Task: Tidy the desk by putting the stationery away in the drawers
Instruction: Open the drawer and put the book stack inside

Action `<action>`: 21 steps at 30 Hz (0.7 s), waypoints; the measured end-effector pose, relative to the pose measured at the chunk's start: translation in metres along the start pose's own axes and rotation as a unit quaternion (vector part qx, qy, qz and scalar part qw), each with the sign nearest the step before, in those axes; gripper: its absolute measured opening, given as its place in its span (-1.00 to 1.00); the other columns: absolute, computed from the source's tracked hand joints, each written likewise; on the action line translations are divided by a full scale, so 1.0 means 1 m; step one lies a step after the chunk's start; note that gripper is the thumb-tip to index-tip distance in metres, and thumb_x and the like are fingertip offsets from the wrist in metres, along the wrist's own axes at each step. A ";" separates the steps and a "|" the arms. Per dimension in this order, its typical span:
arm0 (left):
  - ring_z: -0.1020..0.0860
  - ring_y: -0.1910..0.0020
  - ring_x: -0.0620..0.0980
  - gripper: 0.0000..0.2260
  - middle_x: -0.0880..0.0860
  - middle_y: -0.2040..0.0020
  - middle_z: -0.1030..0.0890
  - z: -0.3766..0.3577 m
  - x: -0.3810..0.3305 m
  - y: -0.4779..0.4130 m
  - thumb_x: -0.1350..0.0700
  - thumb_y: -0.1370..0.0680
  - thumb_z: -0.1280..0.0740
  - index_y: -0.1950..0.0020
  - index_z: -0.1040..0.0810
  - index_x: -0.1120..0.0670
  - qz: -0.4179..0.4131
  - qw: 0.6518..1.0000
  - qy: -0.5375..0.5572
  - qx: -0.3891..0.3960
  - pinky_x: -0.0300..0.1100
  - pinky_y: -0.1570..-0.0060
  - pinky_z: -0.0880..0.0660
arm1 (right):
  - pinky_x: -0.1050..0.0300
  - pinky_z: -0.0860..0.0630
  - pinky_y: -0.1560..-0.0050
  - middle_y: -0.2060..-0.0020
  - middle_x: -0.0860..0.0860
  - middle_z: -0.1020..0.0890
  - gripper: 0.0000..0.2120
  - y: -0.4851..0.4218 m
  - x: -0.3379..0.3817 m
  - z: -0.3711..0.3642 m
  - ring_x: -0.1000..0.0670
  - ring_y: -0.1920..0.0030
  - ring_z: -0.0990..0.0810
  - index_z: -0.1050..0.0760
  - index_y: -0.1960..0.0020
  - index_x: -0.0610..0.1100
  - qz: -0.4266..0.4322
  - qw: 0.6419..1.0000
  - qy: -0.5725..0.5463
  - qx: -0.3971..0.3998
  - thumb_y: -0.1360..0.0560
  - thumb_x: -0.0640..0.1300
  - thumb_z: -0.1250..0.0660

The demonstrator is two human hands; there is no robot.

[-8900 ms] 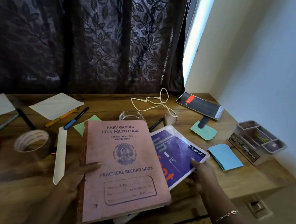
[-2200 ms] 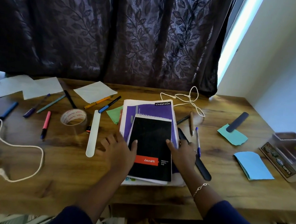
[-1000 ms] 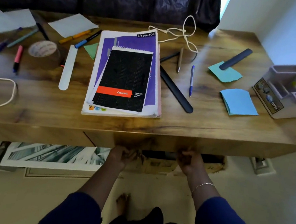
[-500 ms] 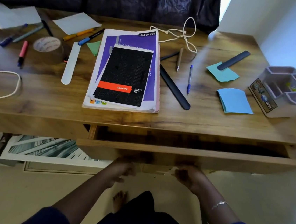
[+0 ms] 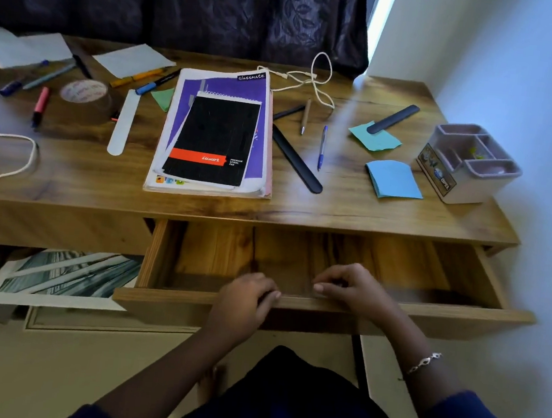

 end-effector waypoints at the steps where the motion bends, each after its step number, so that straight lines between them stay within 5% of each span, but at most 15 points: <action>1: -0.53 0.07 -0.05 -0.80 0.02 0.07 -0.59 0.000 -0.001 0.004 0.07 -0.58 -0.22 0.00 -0.61 0.10 0.007 1.000 0.001 0.003 -0.15 0.09 -0.44 | 0.29 -0.47 0.12 0.15 0.14 -0.59 -0.93 0.001 -0.003 -0.005 0.17 0.07 -0.56 -0.53 0.15 0.09 -0.011 1.000 0.003 0.022 -0.48 -0.08 -0.35; 9: -0.53 0.06 -0.06 -0.81 0.02 0.03 -0.60 -0.002 -0.013 0.036 0.06 -0.57 -0.26 -0.03 -0.62 0.10 0.039 0.998 0.027 0.050 -0.13 0.04 -0.45 | 0.09 -0.55 0.10 0.24 0.01 -0.61 -0.90 0.031 -0.015 -0.033 0.04 0.20 -0.59 -0.53 0.22 0.02 -0.014 1.000 -0.018 -0.003 -0.44 0.00 -0.37; 21: -0.51 0.09 -0.10 -0.83 0.03 0.03 -0.61 -0.007 -0.025 0.093 0.06 -0.54 -0.30 0.01 -0.62 0.12 0.053 0.991 0.058 0.112 -0.28 0.15 -0.37 | 0.10 -0.39 0.27 0.38 -0.05 -0.52 -0.69 0.072 -0.027 -0.072 0.01 0.36 -0.48 -0.53 0.29 -0.13 -0.140 0.988 0.016 -0.064 -0.48 0.09 -0.32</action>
Point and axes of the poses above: each hand's wrist, its own y-axis away from the middle knuckle, its own z-axis out of the back of the hand, x = y × z, the point moved 2 cm from there along -y, towards the middle knuckle
